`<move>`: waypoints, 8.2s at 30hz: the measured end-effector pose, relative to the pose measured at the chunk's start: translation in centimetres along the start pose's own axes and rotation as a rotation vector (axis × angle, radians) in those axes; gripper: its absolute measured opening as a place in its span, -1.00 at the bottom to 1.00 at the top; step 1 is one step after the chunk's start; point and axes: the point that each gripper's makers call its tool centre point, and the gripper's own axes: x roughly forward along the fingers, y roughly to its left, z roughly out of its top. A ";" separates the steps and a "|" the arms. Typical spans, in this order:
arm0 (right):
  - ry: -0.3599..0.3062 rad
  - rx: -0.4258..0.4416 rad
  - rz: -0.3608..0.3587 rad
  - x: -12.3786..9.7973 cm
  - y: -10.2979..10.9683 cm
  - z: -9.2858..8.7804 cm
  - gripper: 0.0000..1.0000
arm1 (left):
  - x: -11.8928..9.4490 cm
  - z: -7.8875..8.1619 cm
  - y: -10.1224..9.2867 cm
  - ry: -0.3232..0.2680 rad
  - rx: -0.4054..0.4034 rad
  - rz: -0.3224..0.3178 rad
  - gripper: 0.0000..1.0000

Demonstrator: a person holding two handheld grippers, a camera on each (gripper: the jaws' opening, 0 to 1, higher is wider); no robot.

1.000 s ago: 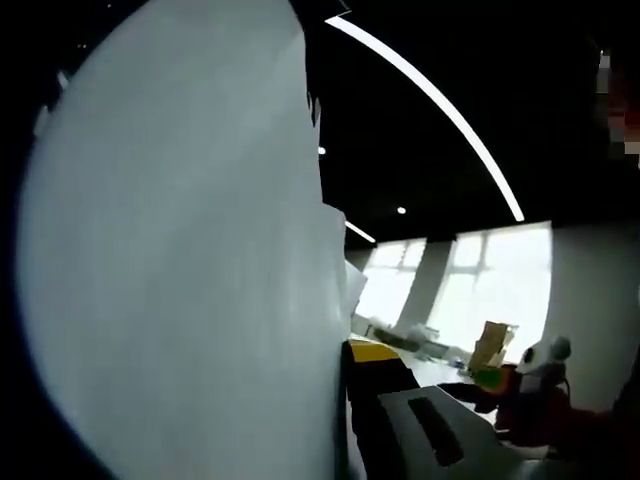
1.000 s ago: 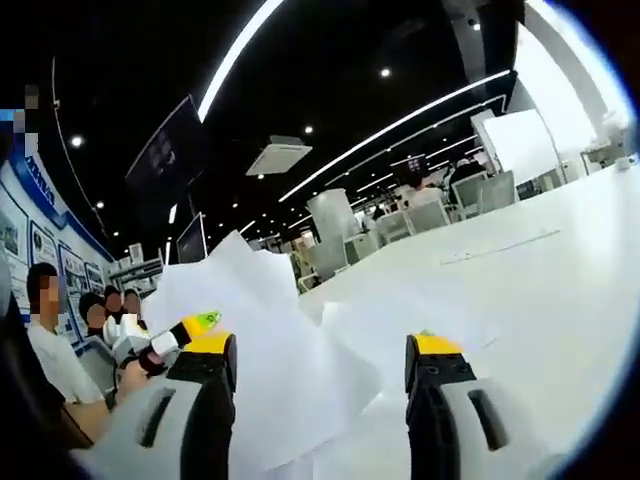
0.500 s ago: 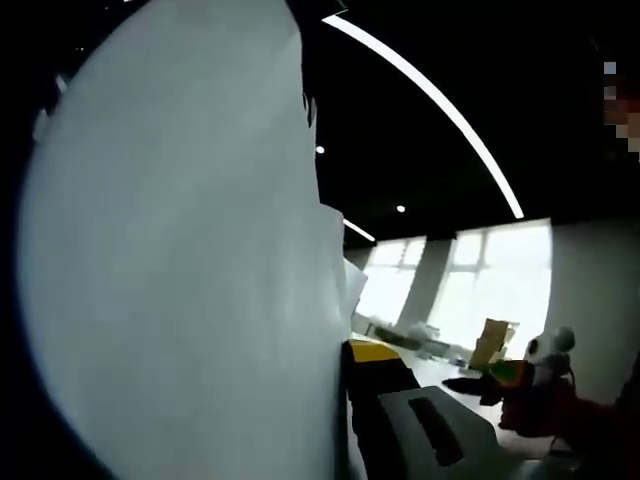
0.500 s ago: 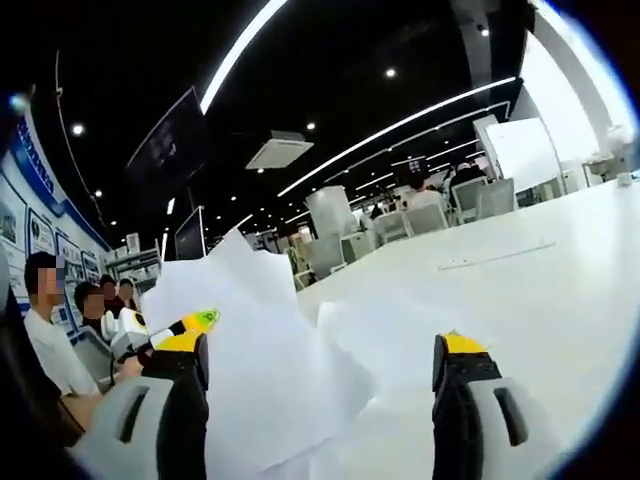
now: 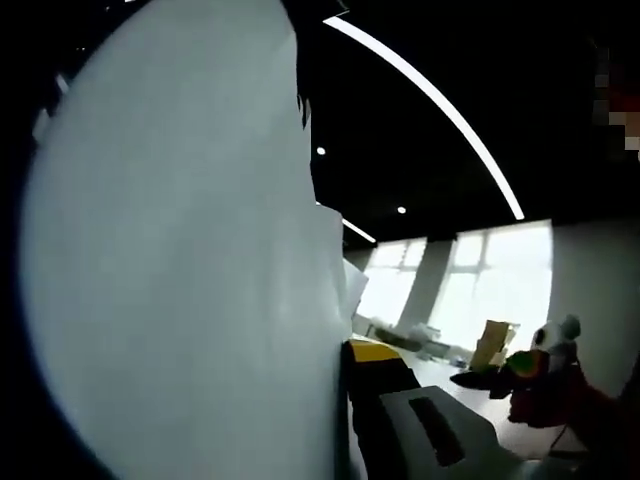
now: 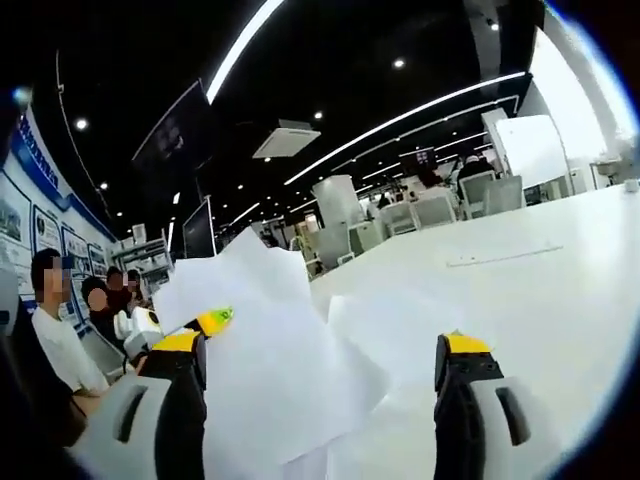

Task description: Organize the stack of printing papers by aligning and flattening the scattered papers on the table

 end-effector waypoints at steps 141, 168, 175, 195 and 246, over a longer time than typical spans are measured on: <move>0.192 -0.157 -0.255 5.9 -12.4 0.5 0.79 | 0.1 0.1 -0.1 -0.014 -0.019 -0.004 -0.85; 0.255 -0.214 -0.365 5.4 -15.1 -4.4 0.54 | 0.0 0.1 -0.1 -0.011 -0.017 -0.007 -0.84; 0.274 -0.233 -0.371 5.5 -15.2 -4.6 0.53 | 0.0 0.2 -0.1 -0.012 -0.019 -0.007 -0.84; 0.281 -0.233 -0.342 5.5 -15.5 -5.4 0.19 | 0.0 0.3 -0.1 -0.016 -0.026 -0.010 -0.84; 0.301 -0.309 -0.209 6.3 -11.7 -5.9 -1.00 | -0.1 0.2 -0.1 -0.014 -0.023 -0.008 -0.84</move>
